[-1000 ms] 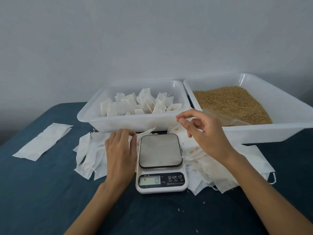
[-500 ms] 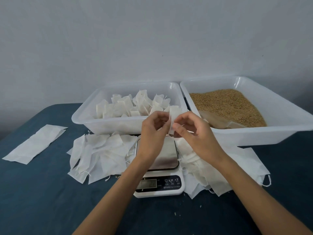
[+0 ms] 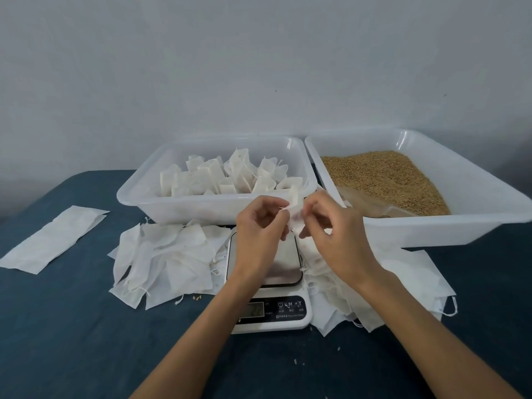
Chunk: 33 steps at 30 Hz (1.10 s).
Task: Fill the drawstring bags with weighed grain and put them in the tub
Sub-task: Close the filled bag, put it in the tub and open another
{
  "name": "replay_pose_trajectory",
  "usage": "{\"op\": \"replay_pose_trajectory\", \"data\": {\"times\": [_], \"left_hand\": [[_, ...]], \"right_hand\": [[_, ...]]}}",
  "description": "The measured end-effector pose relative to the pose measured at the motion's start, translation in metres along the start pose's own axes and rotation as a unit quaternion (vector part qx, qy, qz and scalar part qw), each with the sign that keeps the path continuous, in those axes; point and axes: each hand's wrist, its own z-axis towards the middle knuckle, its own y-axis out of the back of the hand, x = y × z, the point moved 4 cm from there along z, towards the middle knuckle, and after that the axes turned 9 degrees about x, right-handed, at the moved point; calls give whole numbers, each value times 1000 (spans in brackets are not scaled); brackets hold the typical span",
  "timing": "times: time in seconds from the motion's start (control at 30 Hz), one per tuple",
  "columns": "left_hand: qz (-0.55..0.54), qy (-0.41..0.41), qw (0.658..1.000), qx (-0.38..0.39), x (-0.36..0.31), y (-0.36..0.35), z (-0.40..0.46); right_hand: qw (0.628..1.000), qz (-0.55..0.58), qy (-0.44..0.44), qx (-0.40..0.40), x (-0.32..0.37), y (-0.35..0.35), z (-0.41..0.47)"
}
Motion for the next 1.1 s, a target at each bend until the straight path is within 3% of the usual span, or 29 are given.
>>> {"op": "replay_pose_trajectory", "data": {"times": [0.17,0.3,0.37,0.43,0.5,0.6,0.8,1.1], "left_hand": [[-7,-13,1000,-13,-2,-1,-1],[64,-55,995,56,-9,-10,-7],[86,-59,994,30,-9,-7,-7],[84,-30,996,-19,-6,2,-4],[41,28,999,11,-1,8,1],[-106,98,987,76,6,5,4],[49,-16,999,9,2,15,7],[17,-26,999,18,0,12,5]], "right_hand": [[996,-78,35,10,1,-2,0],[997,70,-39,0,0,-1,4],[984,164,-61,-6,2,3,5],[977,200,-63,-27,2,9,6],[974,214,-66,-40,-1,12,7],[978,185,-72,-55,-6,13,7],[988,-51,-33,-145,2,13,1],[988,82,-78,-106,-4,13,0]]}}
